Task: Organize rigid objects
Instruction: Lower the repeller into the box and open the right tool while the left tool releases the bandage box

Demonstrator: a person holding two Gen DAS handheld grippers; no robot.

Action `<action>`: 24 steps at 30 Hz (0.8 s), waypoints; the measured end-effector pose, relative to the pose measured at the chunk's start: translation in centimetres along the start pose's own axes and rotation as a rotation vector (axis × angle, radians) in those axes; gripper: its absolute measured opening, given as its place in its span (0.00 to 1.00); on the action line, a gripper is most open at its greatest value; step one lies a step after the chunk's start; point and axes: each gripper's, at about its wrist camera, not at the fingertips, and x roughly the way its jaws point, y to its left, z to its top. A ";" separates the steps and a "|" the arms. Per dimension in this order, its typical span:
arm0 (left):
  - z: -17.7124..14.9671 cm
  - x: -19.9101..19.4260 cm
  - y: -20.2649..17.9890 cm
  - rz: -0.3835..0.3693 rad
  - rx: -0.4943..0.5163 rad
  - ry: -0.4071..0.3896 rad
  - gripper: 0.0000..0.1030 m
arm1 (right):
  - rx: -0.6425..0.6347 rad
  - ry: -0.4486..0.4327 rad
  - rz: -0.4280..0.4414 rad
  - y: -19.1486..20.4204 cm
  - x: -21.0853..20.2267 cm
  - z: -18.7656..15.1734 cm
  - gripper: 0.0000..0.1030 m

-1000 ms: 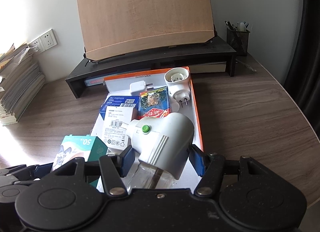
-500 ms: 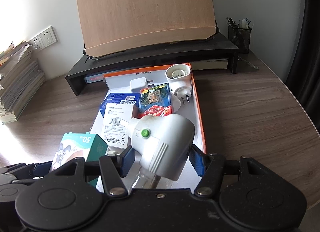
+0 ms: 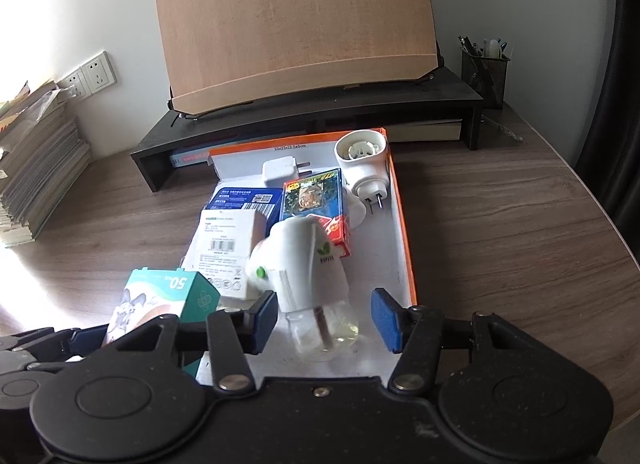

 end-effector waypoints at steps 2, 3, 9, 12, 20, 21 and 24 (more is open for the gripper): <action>0.0 0.1 -0.2 -0.009 0.003 0.002 0.70 | 0.004 -0.014 0.001 -0.2 -0.3 0.2 0.63; 0.0 0.1 -0.3 -0.015 0.007 0.002 0.70 | 0.007 -0.021 0.002 -0.3 -0.5 0.3 0.63; 0.0 0.3 -1.8 -0.063 0.045 0.003 0.70 | 0.014 -0.045 -0.017 -1.0 -1.3 0.2 0.63; 0.1 0.5 -2.6 -0.076 0.068 0.005 0.76 | 0.018 -0.055 -0.024 -1.4 -1.8 0.1 0.64; 0.2 0.1 -3.0 -0.038 0.058 -0.002 0.85 | 0.021 -0.077 -0.028 -2.4 -2.9 -0.1 0.68; 0.2 0.0 -3.0 -0.028 0.051 -0.004 0.87 | 0.018 -0.080 -0.026 -2.5 -3.0 -0.2 0.69; 0.4 -0.7 -2.8 0.002 0.033 -0.014 0.91 | 0.007 -0.090 -0.019 -2.5 -3.4 -0.3 0.71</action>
